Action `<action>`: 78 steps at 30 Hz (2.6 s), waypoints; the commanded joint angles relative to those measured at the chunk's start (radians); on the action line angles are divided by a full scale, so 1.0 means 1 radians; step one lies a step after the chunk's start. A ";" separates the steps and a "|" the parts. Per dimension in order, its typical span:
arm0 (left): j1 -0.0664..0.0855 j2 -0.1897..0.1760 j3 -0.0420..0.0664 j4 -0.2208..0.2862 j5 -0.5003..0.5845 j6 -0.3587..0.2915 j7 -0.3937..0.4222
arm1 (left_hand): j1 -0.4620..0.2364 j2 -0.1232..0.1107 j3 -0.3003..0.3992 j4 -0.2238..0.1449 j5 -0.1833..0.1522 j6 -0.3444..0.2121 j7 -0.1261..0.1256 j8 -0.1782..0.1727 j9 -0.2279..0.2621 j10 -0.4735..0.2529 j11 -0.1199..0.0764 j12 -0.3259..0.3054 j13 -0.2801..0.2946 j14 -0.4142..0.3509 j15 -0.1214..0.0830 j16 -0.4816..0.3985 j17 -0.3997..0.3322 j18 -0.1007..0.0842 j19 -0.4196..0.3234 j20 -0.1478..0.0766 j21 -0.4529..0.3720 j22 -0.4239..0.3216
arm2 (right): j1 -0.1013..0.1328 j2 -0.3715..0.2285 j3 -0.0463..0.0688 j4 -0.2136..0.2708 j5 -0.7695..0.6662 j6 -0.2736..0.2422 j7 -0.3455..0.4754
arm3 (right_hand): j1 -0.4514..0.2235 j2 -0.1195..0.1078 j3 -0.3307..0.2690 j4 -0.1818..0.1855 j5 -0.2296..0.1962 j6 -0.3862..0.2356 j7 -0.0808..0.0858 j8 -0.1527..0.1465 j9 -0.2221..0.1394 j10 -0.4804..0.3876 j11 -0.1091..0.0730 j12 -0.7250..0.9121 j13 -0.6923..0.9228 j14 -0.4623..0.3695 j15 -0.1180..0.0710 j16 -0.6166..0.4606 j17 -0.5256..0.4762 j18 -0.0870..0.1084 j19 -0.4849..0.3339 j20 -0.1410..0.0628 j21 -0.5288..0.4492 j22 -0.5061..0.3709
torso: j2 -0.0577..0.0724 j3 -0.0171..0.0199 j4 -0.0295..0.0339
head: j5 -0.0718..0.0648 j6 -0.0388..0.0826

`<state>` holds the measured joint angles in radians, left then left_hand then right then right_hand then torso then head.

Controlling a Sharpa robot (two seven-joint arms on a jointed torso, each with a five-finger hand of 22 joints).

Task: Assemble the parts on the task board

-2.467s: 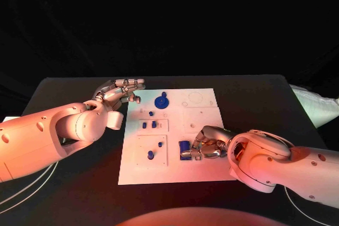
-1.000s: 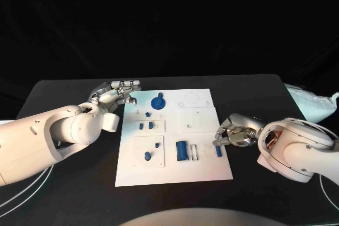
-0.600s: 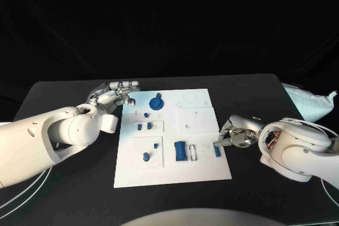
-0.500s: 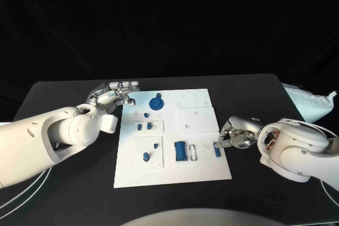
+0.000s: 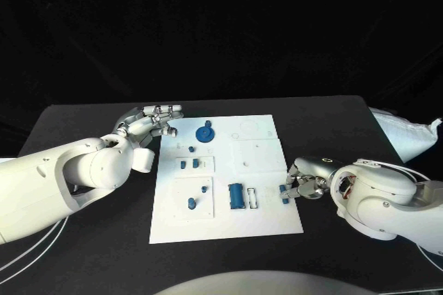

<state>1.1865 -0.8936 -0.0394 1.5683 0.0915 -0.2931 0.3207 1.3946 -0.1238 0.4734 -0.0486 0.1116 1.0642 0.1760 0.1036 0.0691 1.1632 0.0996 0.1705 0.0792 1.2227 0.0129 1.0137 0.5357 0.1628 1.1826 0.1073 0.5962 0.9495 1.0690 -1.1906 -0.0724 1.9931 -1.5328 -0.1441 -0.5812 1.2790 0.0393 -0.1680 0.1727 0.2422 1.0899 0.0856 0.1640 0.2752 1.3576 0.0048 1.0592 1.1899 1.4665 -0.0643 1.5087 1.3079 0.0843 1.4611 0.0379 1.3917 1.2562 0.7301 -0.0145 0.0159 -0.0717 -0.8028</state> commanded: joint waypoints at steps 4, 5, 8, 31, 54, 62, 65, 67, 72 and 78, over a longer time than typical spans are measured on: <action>-0.001 0.001 0.001 0.001 0.003 0.020 0.004 | 0.004 0.007 -0.005 -0.001 0.001 -0.005 0.000 0.007 -0.001 -0.008 0.000 0.005 -0.001 -0.006 0.000 -0.006 -0.001 0.020 -0.004 0.004 -0.006 -0.001 | -0.017 0.026 -0.001 -0.009 -0.086 0.040 -0.012 | 0.029 -0.006 0.010 -0.015 -0.002 0.008 -0.002 -0.009 0.001 0.006 -0.002 0.003 0.003 0.084 -0.003 0.006 0.160 -0.021 0.005 -0.001 0.007 0.006 | 0.000 0.0000 -0.0003 | 0.000 -0.001; -0.001 0.001 0.001 0.001 0.003 0.020 0.003 | 0.004 0.007 -0.005 -0.001 0.001 -0.005 0.000 0.007 -0.001 -0.008 0.000 0.005 -0.001 -0.006 0.000 -0.006 -0.001 0.020 -0.004 0.004 -0.006 -0.001 | -0.020 0.032 -0.001 -0.010 -0.099 0.042 -0.012 | 0.042 -0.007 0.014 -0.023 -0.008 0.009 -0.003 -0.010 0.001 0.006 -0.003 0.003 0.003 0.084 -0.004 0.007 0.162 -0.022 0.006 -0.002 0.008 0.008 | 0.000 0.0001 0.0001 | 0.001 -0.001; -0.002 0.001 0.001 0.001 0.003 0.020 0.003 | 0.003 0.007 -0.006 -0.001 0.001 -0.006 0.000 0.007 -0.001 -0.010 0.001 0.006 -0.001 -0.008 0.000 -0.007 -0.003 0.020 -0.005 0.004 -0.007 -0.002 | -0.027 0.048 -0.001 -0.015 -0.137 0.055 -0.012 | 0.082 -0.006 0.031 -0.050 -0.040 0.011 -0.003 -0.014 0.003 0.004 -0.004 0.002 0.005 0.085 -0.006 0.009 0.165 -0.023 0.007 -0.003 0.011 0.013 | 0.000 -0.0002 0.0006 | 0.001 -0.002; -0.003 -0.003 0.000 0.003 0.003 0.022 0.001 | 0.003 0.007 -0.006 -0.001 0.001 -0.006 0.000 0.007 -0.001 -0.010 0.001 0.006 -0.001 -0.008 0.000 -0.007 -0.003 0.020 -0.005 0.004 -0.007 -0.002 | -0.049 0.103 -0.001 -0.030 -0.248 0.074 -0.016 | 0.156 -0.006 0.161 -0.126 0.039 0.025 -0.001 -0.046 -0.004 0.004 -0.005 0.009 0.023 0.087 -0.004 0.015 0.179 -0.024 0.008 -0.003 0.017 0.025 | -0.001 -0.0005 0.0002 | 0.007 -0.006; -0.005 -0.005 0.000 0.005 0.003 0.023 0.000 | 0.003 0.009 -0.007 -0.001 0.001 -0.007 0.001 0.008 -0.001 -0.011 0.001 0.007 -0.001 -0.009 0.000 -0.007 -0.006 0.020 -0.006 0.004 -0.008 -0.003 | -0.029 0.071 0.004 0.040 0.131 -0.229 -0.031 | -0.042 -0.108 0.415 -0.027 0.237 0.039 -0.005 -0.066 0.006 0.022 -0.007 0.020 0.041 0.087 -0.007 0.013 0.178 -0.024 0.009 -0.006 0.016 0.024 | 0.000 -0.0015 0.0014 | 0.011 -0.009; -0.005 -0.005 0.000 0.007 0.003 0.024 -0.001 | 0.003 0.009 -0.007 -0.001 0.001 -0.007 0.001 0.008 -0.001 -0.011 0.001 0.007 -0.001 -0.009 0.000 -0.007 -0.006 0.020 -0.006 0.004 -0.008 -0.003 | -0.028 0.097 0.004 0.031 0.216 -0.208 -0.029 | -0.080 -0.125 0.427 -0.007 0.238 0.044 -0.005 -0.066 0.011 0.029 -0.006 0.029 0.049 0.088 -0.007 0.014 0.181 -0.025 0.012 -0.006 0.019 0.029 | -0.001 -0.0023 0.0016 | 0.010 -0.009; -0.005 -0.005 0.000 0.008 0.003 0.024 -0.001 | 0.003 0.009 -0.007 -0.001 0.001 -0.007 0.001 0.008 -0.001 -0.011 0.001 0.007 -0.001 -0.009 0.000 -0.007 -0.006 0.020 -0.006 0.004 -0.008 -0.003 | -0.028 0.109 0.004 0.024 0.228 -0.192 -0.030 | -0.092 -0.129 0.428 -0.002 0.255 0.047 -0.006 -0.065 0.013 0.033 -0.007 0.034 0.053 0.088 -0.008 0.015 0.182 -0.025 0.013 -0.006 0.021 0.032 | -0.001 -0.0010 0.0014 | 0.012 -0.010; -0.005 -0.005 0.000 0.008 0.003 0.024 -0.002 | 0.005 0.010 -0.007 -0.003 0.001 -0.007 0.000 0.008 -0.001 -0.012 0.001 0.008 -0.001 -0.010 0.000 -0.007 -0.006 0.020 -0.006 0.004 -0.009 -0.003 | -0.029 0.117 0.004 0.018 0.233 -0.174 -0.031 | -0.098 -0.131 0.427 0.001 0.259 0.048 -0.007 -0.065 0.014 0.034 -0.007 0.035 0.054 0.088 -0.008 0.015 0.182 -0.026 0.014 -0.006 0.021 0.033 | -0.001 -0.0014 0.0015 | 0.011 -0.010; -0.005 -0.006 0.001 0.009 0.003 0.024 -0.002 | 0.005 0.010 -0.007 -0.003 0.001 -0.007 0.000 0.008 -0.001 -0.012 0.001 0.008 -0.001 -0.010 0.000 -0.007 -0.006 0.020 -0.006 0.004 -0.009 -0.003 | -0.035 0.139 0.004 0.005 0.240 -0.140 -0.032 | -0.106 -0.133 0.425 0.004 0.261 0.050 -0.007 -0.064 0.016 0.034 -0.007 0.033 0.053 0.088 -0.008 0.014 0.180 -0.025 0.013 -0.006 0.021 0.033 | 0.000 -0.0010 0.0010 | 0.013 -0.010; -0.005 -0.005 0.001 0.009 0.003 0.024 -0.002 | 0.005 0.010 -0.007 -0.003 0.001 -0.007 0.000 0.008 -0.001 -0.012 0.001 0.008 -0.001 -0.010 0.000 -0.007 -0.006 0.020 -0.006 0.004 -0.009 -0.003 | -0.040 0.157 0.004 -0.006 0.244 -0.128 -0.033 | -0.108 -0.135 0.422 0.000 0.240 0.056 -0.010 -0.061 0.020 0.038 -0.010 0.034 0.054 0.087 -0.010 0.012 0.177 -0.025 0.013 -0.008 0.020 0.031 | -0.001 -0.0009 0.0003 | 0.015 -0.009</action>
<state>1.1817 -0.8999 -0.0395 1.5746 0.0915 -0.2880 0.3152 1.3986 -0.1197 0.4706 -0.0514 0.1116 1.0642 0.1760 0.1075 0.0691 1.1562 0.0994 0.1742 0.0792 1.2226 0.0130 1.0099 0.5303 0.1628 1.1826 0.1073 0.5925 0.9476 1.0314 -1.0371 -0.0683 1.9872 -1.3028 -0.3084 -0.6098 1.1805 -0.0936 0.2554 0.1713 0.4857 1.1386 0.0731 0.0967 0.2944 1.3881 -0.0040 1.0912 1.2428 1.4628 -0.0718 1.5203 1.3079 0.0688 1.4645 0.0343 1.4097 1.2882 0.7292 -0.0154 0.0164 -0.0570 -0.8114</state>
